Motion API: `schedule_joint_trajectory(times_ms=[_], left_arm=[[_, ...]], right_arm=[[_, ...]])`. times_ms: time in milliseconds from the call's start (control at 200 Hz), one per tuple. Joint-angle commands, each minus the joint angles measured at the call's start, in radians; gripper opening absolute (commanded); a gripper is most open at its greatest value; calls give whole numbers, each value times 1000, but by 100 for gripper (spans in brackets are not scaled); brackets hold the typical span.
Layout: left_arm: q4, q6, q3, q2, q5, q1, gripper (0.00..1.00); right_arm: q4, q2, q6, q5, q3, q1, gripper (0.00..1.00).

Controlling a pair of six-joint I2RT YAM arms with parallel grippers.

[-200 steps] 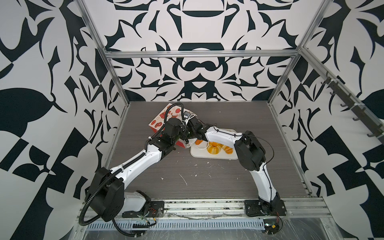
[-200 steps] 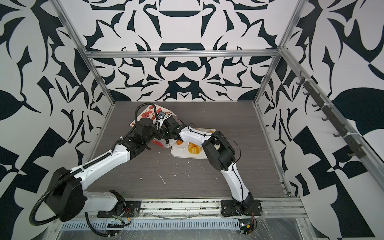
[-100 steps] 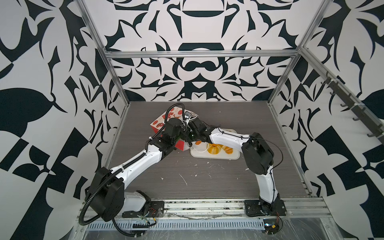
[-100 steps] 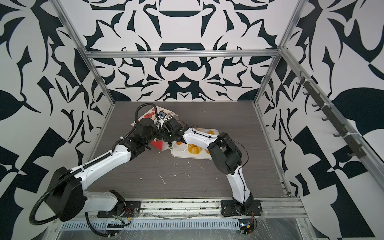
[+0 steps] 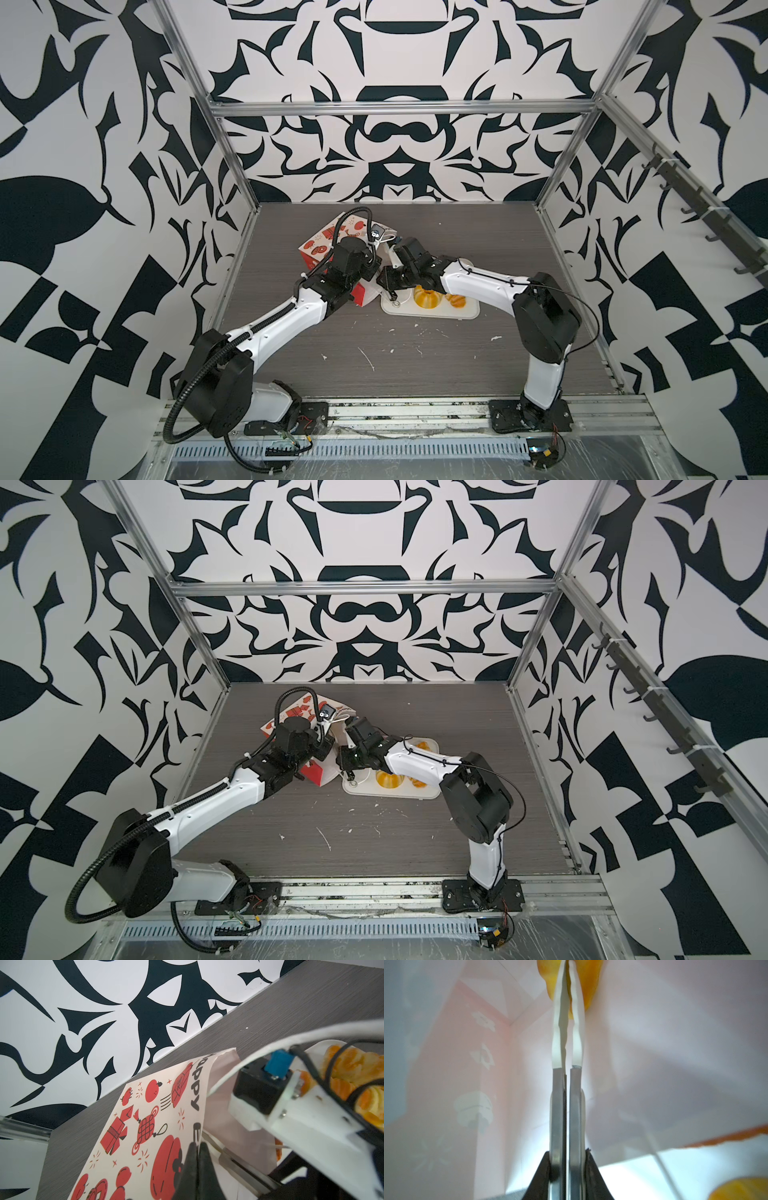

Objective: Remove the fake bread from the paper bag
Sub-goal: 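Pull the yellow bread out of the bag mouth with the right gripper's tongs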

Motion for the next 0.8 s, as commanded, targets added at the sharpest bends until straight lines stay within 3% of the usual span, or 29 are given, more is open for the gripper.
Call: schedule_joint_trajectory(times_ms=[0, 480, 795], left_arm=[[27, 2, -14, 6, -13, 6, 0], [39, -1, -3, 45, -15, 9, 0], [60, -1, -3, 65, -27, 16, 0]], right_arm=[[145, -83, 50, -89, -52, -26, 11], [493, -168, 230, -395, -246, -94, 10], [439, -238, 215, -424, -293, -105, 9]])
